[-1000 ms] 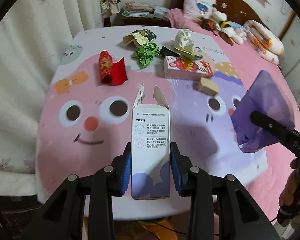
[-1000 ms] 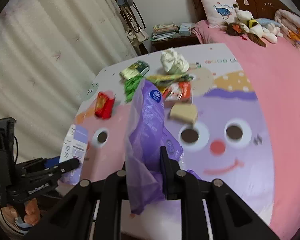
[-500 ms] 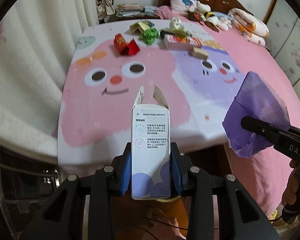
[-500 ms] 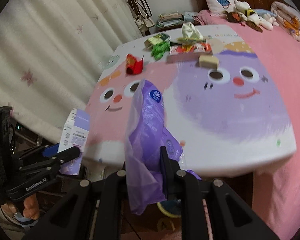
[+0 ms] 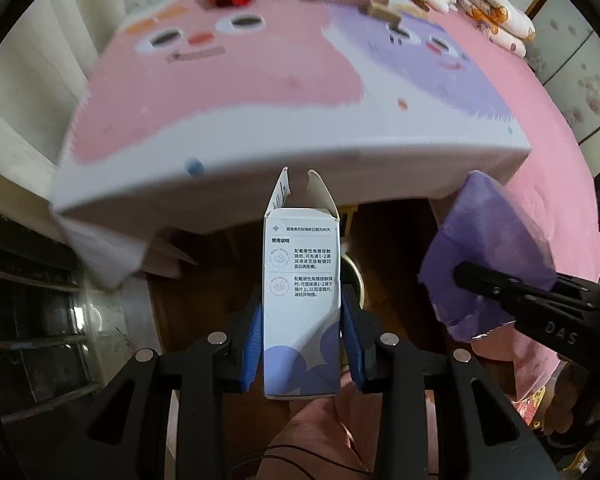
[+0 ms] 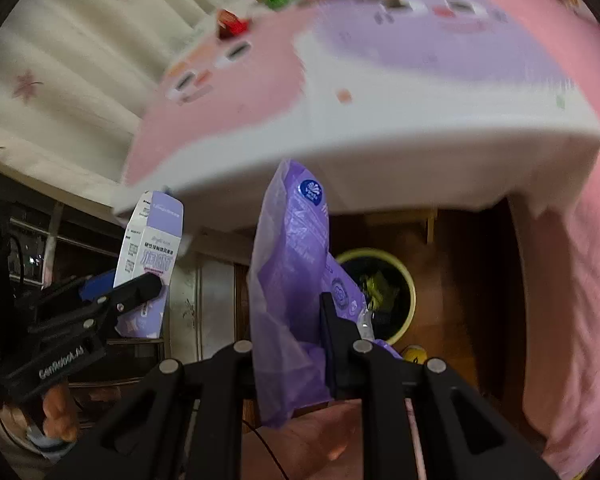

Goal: Collect trash
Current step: 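Carry the white box and purple bag toward the blue bin, then open both tools to drop the box and bag into the bin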

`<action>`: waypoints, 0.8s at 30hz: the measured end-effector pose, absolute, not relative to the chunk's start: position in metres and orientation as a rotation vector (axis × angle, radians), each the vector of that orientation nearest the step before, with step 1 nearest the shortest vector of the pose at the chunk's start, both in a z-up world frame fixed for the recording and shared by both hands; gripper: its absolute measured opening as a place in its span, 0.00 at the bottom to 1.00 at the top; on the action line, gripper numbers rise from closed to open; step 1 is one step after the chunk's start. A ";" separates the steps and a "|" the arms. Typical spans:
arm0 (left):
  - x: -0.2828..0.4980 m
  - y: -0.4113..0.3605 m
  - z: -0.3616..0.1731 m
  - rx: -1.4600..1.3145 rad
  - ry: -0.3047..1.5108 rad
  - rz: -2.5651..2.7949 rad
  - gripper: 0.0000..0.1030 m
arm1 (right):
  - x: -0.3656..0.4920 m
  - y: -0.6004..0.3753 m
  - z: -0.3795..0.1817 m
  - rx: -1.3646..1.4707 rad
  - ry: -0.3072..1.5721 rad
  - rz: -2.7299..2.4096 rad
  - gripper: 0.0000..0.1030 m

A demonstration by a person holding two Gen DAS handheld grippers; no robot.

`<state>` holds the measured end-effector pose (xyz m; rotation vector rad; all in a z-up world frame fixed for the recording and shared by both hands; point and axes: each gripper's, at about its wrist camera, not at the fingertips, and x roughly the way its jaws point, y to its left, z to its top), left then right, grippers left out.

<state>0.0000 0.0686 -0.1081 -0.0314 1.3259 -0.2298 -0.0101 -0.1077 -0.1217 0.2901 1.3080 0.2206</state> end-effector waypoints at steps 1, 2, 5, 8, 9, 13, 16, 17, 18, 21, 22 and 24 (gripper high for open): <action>0.000 0.066 -0.116 -0.031 1.332 -0.232 0.33 | -0.012 -0.110 -0.134 0.303 1.319 0.211 0.16; 0.000 0.061 -0.129 -0.031 1.343 -0.234 0.33 | -0.012 -0.114 -0.147 0.317 1.332 0.200 0.16; 0.001 0.047 -0.166 -0.025 1.369 -0.235 0.33 | -0.007 -0.122 -0.191 0.369 1.373 0.170 0.16; 0.005 0.032 -0.208 -0.008 1.390 -0.230 0.33 | 0.001 -0.125 -0.240 0.400 1.410 0.153 0.16; 0.006 0.027 -0.225 -0.006 1.398 -0.228 0.33 | 0.003 -0.126 -0.255 0.412 1.422 0.151 0.16; 0.013 0.015 -0.288 0.022 1.416 -0.213 0.33 | 0.013 -0.126 -0.326 0.441 1.476 0.146 0.17; 0.019 0.011 -0.332 0.024 1.445 -0.193 0.33 | 0.018 -0.125 -0.376 0.446 1.510 0.146 0.19; 0.021 0.010 -0.349 0.018 1.456 -0.183 0.33 | 0.019 -0.125 -0.392 0.450 1.521 0.148 0.19; 0.023 0.010 -0.366 0.012 1.468 -0.174 0.33 | 0.022 -0.124 -0.410 0.453 1.531 0.150 0.19; 0.027 0.009 -0.401 -0.001 1.487 -0.162 0.34 | 0.027 -0.122 -0.447 0.444 1.559 0.150 0.20; 0.027 0.007 -0.410 0.000 1.491 -0.161 0.38 | 0.028 -0.122 -0.457 0.441 1.570 0.149 0.25; 0.027 0.006 -0.426 0.005 1.500 -0.153 0.50 | 0.030 -0.124 -0.475 0.433 1.589 0.148 0.41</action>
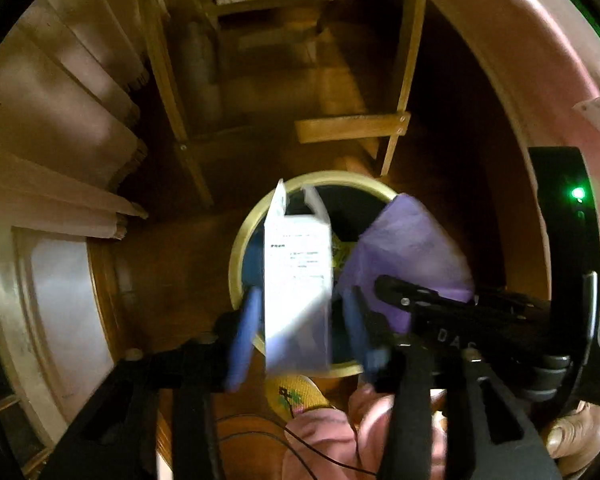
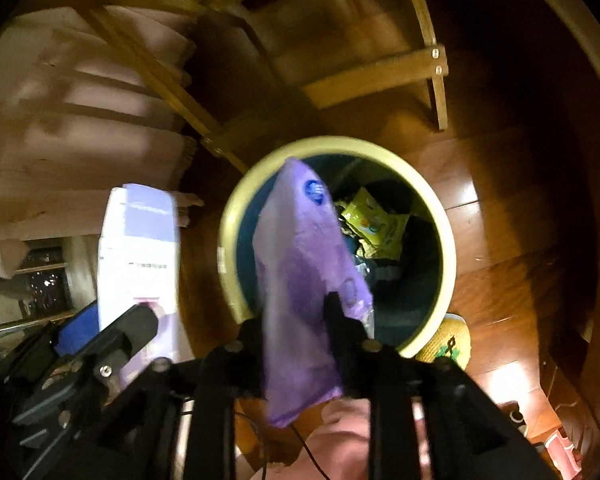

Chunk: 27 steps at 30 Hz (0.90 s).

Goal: Collect trash
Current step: 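Open both tools to drop the box and bag into the bin, then raise both tools back toward the table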

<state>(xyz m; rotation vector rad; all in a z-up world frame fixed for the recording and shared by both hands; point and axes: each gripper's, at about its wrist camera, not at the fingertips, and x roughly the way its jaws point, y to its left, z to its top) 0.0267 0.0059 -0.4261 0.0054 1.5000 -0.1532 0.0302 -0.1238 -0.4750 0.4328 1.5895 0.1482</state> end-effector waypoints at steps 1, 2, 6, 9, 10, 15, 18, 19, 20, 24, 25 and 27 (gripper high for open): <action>0.028 0.006 -0.431 0.006 1.500 -0.149 0.54 | 0.032 -0.125 -0.481 0.427 1.596 0.140 0.50; 0.030 0.008 -0.436 0.003 1.505 -0.146 0.61 | 0.033 -0.126 -0.487 0.427 1.601 0.132 0.58; 0.033 0.012 -0.447 -0.012 1.512 -0.135 0.75 | 0.035 -0.133 -0.499 0.438 1.594 0.108 0.66; 0.032 0.018 -0.443 -0.006 1.502 -0.123 0.78 | 0.036 -0.133 -0.496 0.432 1.584 0.106 0.66; 0.031 0.020 -0.440 -0.007 1.495 -0.121 0.79 | 0.036 -0.132 -0.493 0.432 1.577 0.110 0.66; 0.030 0.025 -0.408 -0.001 1.452 -0.113 0.79 | 0.033 -0.132 -0.460 0.441 1.520 0.133 0.66; 0.027 0.027 -0.378 -0.009 1.426 -0.116 0.79 | 0.030 -0.136 -0.437 0.467 1.497 0.136 0.66; 0.027 0.027 -0.369 -0.011 1.421 -0.117 0.79 | 0.027 -0.137 -0.425 0.476 1.489 0.132 0.66; 0.025 0.027 -0.355 -0.013 1.409 -0.119 0.79 | 0.025 -0.138 -0.413 0.482 1.481 0.131 0.66; 0.019 0.029 -0.297 -0.007 1.367 -0.131 0.79 | 0.015 -0.143 -0.358 0.486 1.444 0.135 0.66; 0.018 0.029 -0.281 -0.006 1.356 -0.136 0.79 | 0.012 -0.145 -0.341 0.489 1.431 0.141 0.66; 0.016 0.030 -0.244 0.001 1.335 -0.149 0.79 | 0.007 -0.147 -0.311 0.491 1.410 0.152 0.66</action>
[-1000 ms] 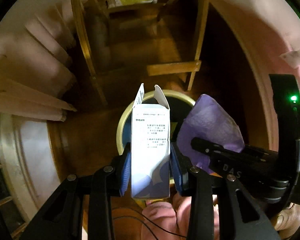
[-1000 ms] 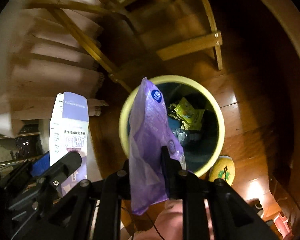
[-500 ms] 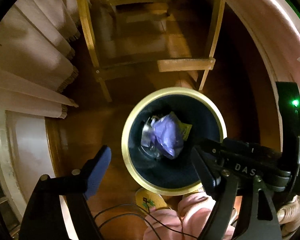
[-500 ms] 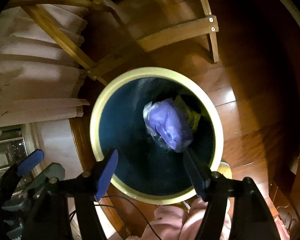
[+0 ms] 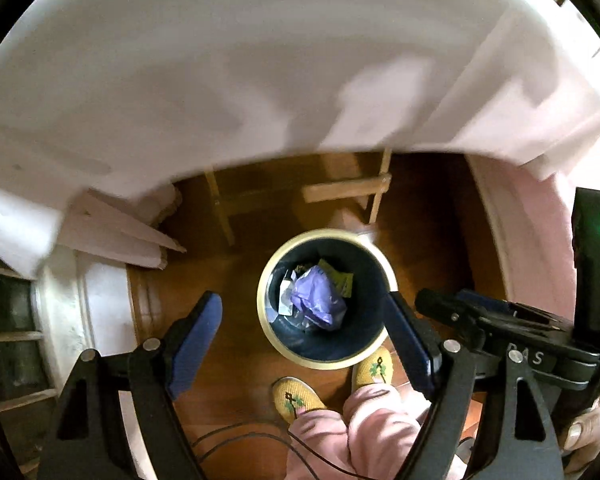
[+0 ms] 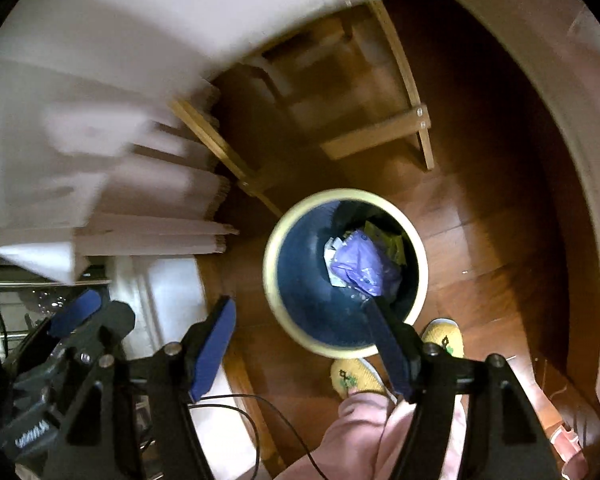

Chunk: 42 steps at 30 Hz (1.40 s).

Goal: Collect trash
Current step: 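Raise both tools back toward the table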

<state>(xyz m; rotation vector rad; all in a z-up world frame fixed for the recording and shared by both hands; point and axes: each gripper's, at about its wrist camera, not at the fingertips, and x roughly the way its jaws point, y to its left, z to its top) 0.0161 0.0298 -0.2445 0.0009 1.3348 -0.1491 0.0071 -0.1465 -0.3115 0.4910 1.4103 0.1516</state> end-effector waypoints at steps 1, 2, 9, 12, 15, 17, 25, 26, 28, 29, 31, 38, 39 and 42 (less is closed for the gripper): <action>0.015 0.029 -0.227 0.008 1.322 -0.148 0.79 | 0.005 -0.147 -0.294 0.490 1.399 0.161 0.66; 0.016 0.028 -0.214 0.016 1.311 -0.146 0.79 | 0.003 -0.147 -0.277 0.488 1.386 0.170 0.66; 0.024 0.036 -0.107 0.018 1.201 -0.113 0.79 | -0.001 -0.144 -0.181 0.450 1.290 0.233 0.66; 0.028 0.040 -0.073 -0.004 1.177 -0.115 0.79 | -0.001 -0.143 -0.146 0.424 1.243 0.239 0.66; 0.031 0.042 -0.050 -0.006 1.163 -0.137 0.79 | 0.002 -0.143 -0.113 0.399 1.197 0.240 0.66; 0.033 0.040 -0.032 0.015 1.137 -0.146 0.78 | 0.004 -0.145 -0.095 0.386 1.171 0.237 0.66; 0.046 0.039 0.027 0.061 1.024 -0.148 0.78 | 0.018 -0.145 -0.035 0.310 1.046 0.204 0.66; 0.048 0.041 0.032 0.060 1.017 -0.147 0.77 | 0.021 -0.144 -0.027 0.296 1.027 0.200 0.66; 0.051 0.044 0.043 0.059 0.997 -0.146 0.76 | 0.026 -0.142 -0.013 0.274 0.988 0.194 0.66; 0.053 0.048 0.049 0.060 0.982 -0.141 0.76 | 0.029 -0.142 -0.007 0.265 0.970 0.192 0.66; 0.057 0.056 0.057 0.059 0.961 -0.128 0.76 | 0.036 -0.140 0.008 0.245 0.926 0.184 0.66; 0.077 0.088 0.072 0.027 0.937 -0.063 0.76 | 0.061 -0.141 0.039 0.193 0.840 0.142 0.66; 0.080 0.090 0.072 0.032 0.934 -0.055 0.76 | 0.067 -0.142 0.040 0.184 0.837 0.142 0.66; 0.097 0.101 0.069 0.035 0.939 -0.016 0.76 | 0.085 -0.142 0.042 0.147 0.831 0.145 0.66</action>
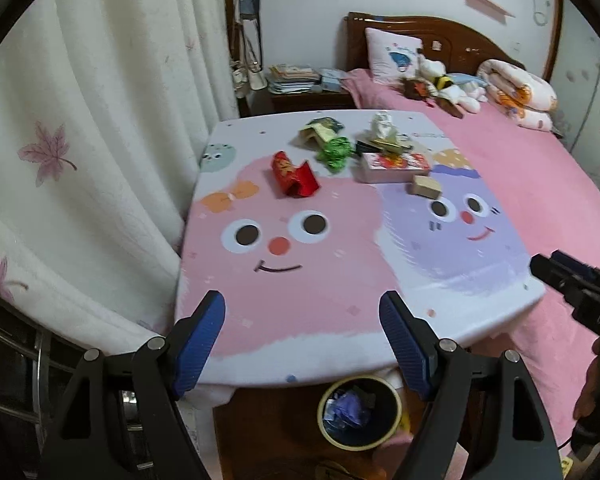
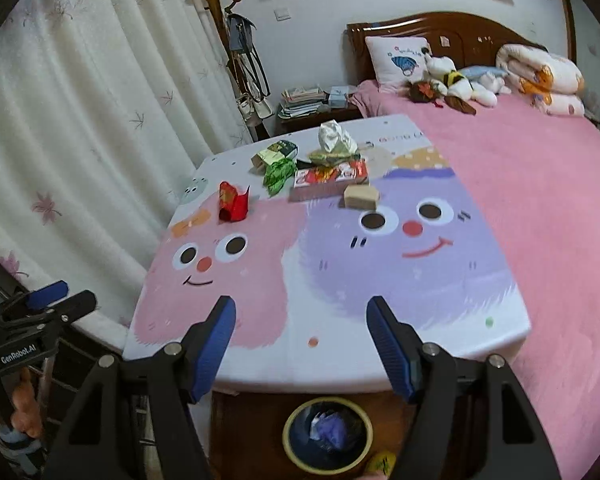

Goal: Collect trash
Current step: 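Raise both tools back toward the table, then grasp the red-gold wrapper with the left tool while the right grasps the strawberry snack box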

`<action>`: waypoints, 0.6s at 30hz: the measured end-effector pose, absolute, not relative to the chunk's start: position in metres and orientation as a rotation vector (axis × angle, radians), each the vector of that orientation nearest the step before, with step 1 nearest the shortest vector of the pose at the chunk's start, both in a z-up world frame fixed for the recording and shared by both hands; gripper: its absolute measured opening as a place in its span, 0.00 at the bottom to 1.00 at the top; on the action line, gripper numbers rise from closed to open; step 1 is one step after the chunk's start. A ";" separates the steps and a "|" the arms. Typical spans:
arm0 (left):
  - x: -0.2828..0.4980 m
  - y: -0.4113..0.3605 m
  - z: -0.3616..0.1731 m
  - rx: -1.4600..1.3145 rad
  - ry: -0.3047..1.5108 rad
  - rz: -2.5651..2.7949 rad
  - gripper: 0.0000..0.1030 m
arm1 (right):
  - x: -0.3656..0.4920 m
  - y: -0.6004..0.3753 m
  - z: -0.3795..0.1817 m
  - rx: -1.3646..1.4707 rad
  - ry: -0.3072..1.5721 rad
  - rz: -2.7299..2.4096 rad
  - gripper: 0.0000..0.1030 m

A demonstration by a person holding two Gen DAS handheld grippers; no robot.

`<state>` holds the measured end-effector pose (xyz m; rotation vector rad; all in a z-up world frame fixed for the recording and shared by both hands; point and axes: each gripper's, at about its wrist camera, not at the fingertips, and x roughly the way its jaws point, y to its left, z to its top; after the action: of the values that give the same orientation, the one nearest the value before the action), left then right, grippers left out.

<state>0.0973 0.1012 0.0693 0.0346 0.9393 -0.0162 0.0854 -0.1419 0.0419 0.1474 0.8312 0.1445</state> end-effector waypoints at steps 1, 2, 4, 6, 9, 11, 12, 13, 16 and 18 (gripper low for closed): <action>0.103 0.104 0.068 0.023 0.945 -0.006 0.76 | 0.095 -0.142 0.041 0.133 0.830 0.144 0.66; 0.109 0.107 0.066 0.012 0.953 0.002 0.76 | 0.104 -0.143 0.040 0.119 0.831 0.146 0.66; 0.124 0.112 0.061 -0.009 0.971 0.020 0.76 | 0.128 -0.146 0.038 0.093 0.837 0.154 0.66; 0.145 0.117 0.054 -0.038 0.989 0.044 0.76 | 0.160 -0.151 0.034 0.060 0.847 0.172 0.66; 0.175 0.120 0.045 -0.063 1.004 0.080 0.76 | 0.208 -0.158 0.027 -0.001 0.855 0.206 0.66; 0.199 0.118 0.037 -0.074 1.023 0.106 0.76 | 0.245 -0.164 0.020 -0.029 0.870 0.243 0.66; 0.208 0.117 0.034 -0.077 1.032 0.112 0.76 | 0.265 -0.167 0.016 -0.035 0.888 0.259 0.66; 0.222 0.115 0.030 -0.083 1.047 0.121 0.76 | 0.280 -0.170 0.012 -0.037 0.904 0.277 0.66; 0.263 0.110 0.016 -0.094 1.080 0.146 0.76 | 0.331 -0.171 -0.002 -0.084 0.939 0.337 0.66; 0.293 0.108 0.003 -0.107 1.104 0.170 0.76 | 0.359 -0.169 -0.016 -0.108 0.977 0.385 0.66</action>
<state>0.2934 0.1083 0.0026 -0.1071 1.1043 0.1704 0.3586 -0.1691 -0.0158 -0.1081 0.9773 0.3847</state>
